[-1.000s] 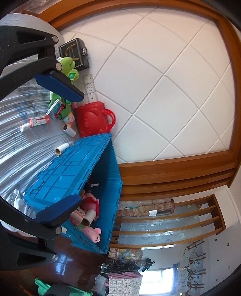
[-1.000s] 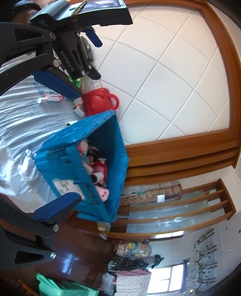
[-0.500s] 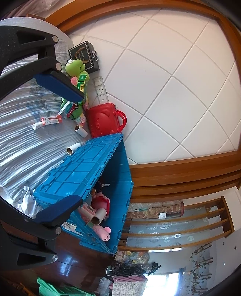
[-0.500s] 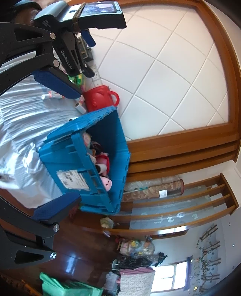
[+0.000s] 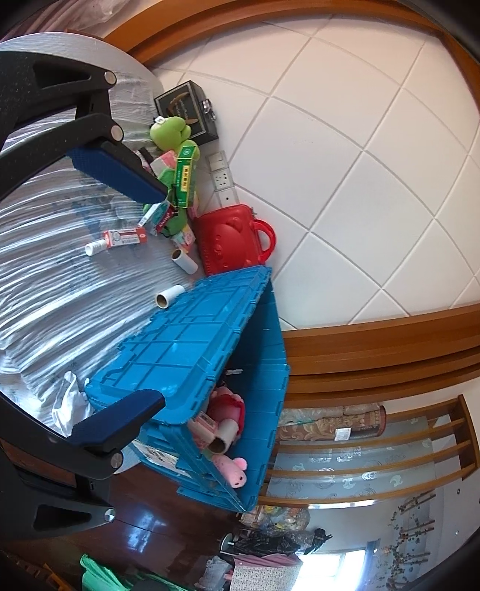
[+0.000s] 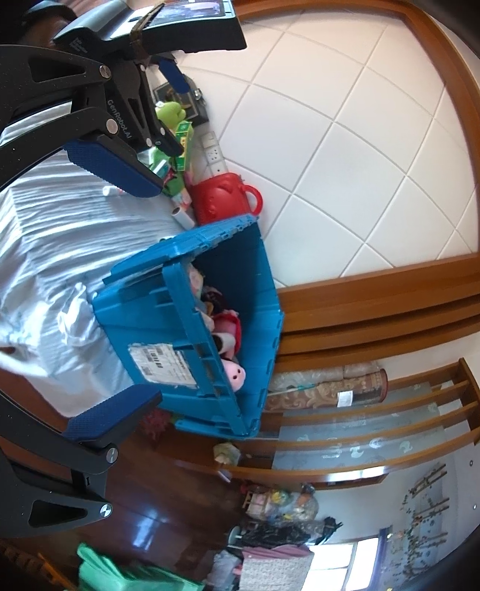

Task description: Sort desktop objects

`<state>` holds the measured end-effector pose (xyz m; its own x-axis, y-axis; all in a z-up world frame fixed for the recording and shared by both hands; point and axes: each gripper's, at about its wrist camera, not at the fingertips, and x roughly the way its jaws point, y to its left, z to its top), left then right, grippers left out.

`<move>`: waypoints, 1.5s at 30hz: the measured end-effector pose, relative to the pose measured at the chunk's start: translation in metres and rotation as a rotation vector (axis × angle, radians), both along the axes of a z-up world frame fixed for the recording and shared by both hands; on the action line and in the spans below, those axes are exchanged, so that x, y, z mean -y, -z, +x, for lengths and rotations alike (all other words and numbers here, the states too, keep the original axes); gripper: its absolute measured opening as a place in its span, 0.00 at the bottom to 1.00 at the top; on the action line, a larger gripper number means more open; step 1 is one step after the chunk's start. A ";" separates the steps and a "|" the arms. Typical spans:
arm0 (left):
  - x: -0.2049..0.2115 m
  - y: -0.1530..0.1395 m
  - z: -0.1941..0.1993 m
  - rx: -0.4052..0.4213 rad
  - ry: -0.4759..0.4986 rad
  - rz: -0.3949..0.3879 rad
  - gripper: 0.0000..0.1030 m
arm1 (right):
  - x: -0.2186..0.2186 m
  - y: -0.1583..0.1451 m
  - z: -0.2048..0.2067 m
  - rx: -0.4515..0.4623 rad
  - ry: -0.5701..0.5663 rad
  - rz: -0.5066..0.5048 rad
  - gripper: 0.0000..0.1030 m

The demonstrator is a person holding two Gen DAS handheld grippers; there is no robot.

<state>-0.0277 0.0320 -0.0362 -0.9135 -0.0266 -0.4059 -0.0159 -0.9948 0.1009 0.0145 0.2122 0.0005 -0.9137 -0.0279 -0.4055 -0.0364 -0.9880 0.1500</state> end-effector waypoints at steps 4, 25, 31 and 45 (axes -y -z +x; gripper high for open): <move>0.007 0.016 -0.002 0.036 -0.020 -0.015 0.99 | 0.005 0.012 -0.010 0.045 -0.028 -0.002 0.99; 0.028 0.036 -0.008 0.104 -0.080 0.002 0.99 | 0.026 0.036 -0.027 0.147 -0.084 -0.007 0.99; 0.026 0.035 -0.009 0.105 -0.075 0.005 0.99 | 0.025 0.035 -0.027 0.148 -0.074 -0.006 0.99; 0.032 0.036 -0.013 0.112 -0.087 0.024 0.99 | 0.030 0.037 -0.033 0.165 -0.055 0.008 0.99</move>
<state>-0.0410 0.0002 -0.0718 -0.8570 -0.0929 -0.5068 0.0606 -0.9950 0.0799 -0.0180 0.1827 -0.0370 -0.8321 -0.0721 -0.5499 -0.0058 -0.9903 0.1387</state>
